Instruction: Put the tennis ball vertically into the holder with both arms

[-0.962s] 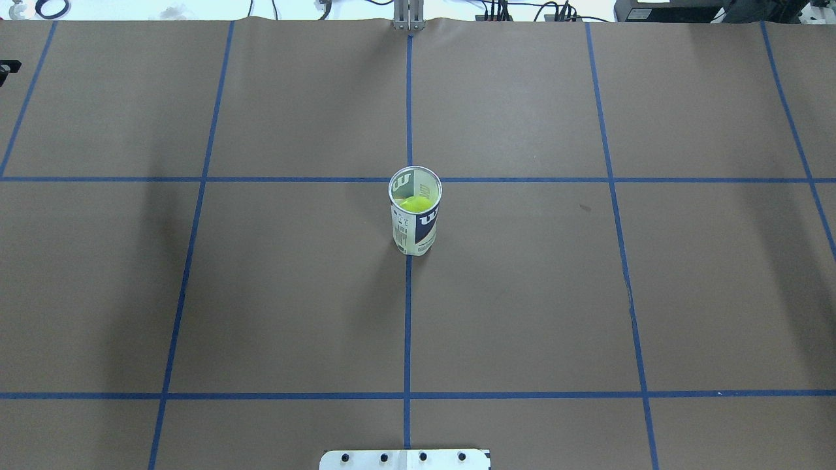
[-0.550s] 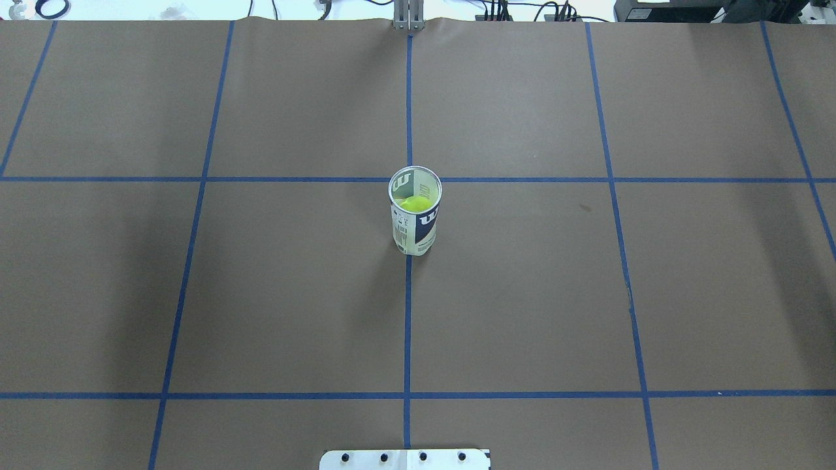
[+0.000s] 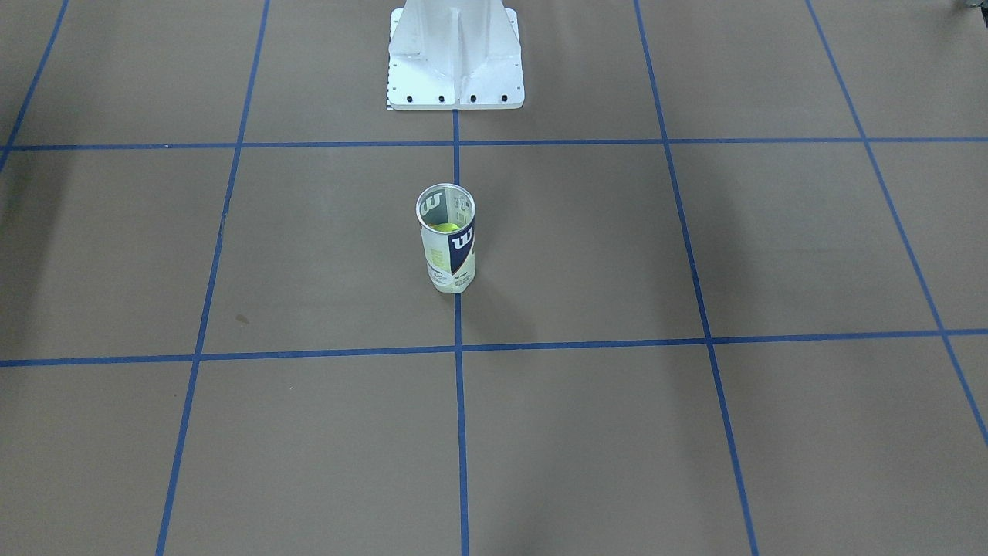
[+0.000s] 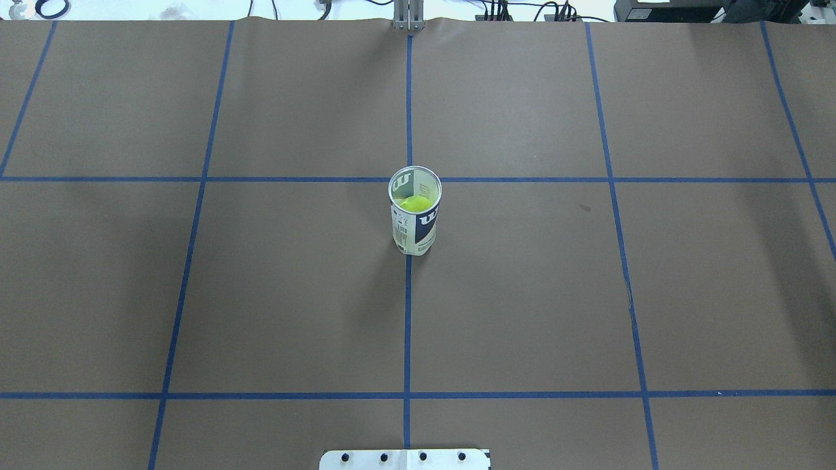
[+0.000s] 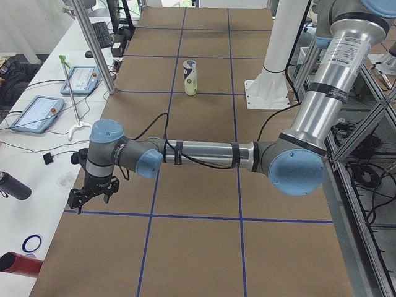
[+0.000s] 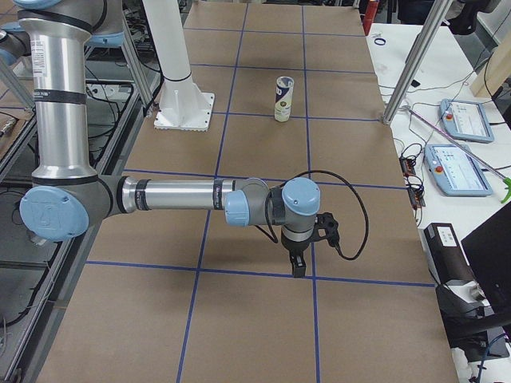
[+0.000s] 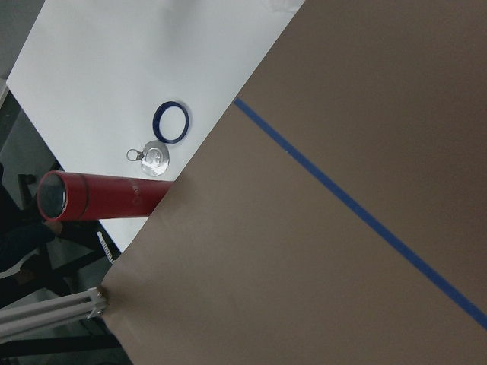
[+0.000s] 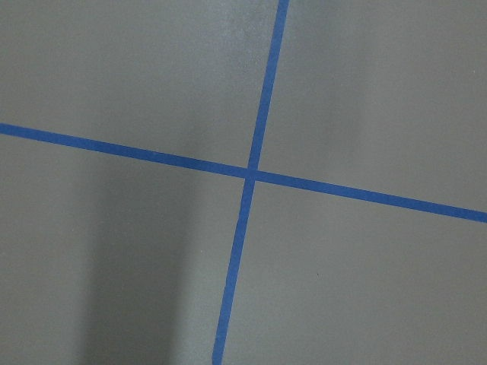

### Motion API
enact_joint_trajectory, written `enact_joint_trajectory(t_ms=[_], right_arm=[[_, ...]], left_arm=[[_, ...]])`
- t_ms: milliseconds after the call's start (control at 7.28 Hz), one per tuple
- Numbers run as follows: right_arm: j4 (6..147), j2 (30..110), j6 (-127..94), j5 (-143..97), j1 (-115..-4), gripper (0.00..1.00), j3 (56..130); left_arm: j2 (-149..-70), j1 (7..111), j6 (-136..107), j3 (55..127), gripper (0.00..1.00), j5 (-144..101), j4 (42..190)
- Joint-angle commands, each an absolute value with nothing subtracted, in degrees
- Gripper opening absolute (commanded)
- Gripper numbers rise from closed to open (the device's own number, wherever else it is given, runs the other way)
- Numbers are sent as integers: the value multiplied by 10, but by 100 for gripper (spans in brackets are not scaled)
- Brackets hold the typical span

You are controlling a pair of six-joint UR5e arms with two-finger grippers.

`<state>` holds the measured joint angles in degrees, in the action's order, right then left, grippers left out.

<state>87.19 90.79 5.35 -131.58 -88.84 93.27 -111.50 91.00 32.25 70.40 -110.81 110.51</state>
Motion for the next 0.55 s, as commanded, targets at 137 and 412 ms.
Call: enact_joint_trajectory(t_ms=[137,412], right_arm=[[827,915,51,-1315,-889,100,913],[826,916,52,-1315,-889,100,911]], left_arm=[[-1108,941,337,699,100,-1028,1075],[-1093,943,206,670,100,-1198,1039]])
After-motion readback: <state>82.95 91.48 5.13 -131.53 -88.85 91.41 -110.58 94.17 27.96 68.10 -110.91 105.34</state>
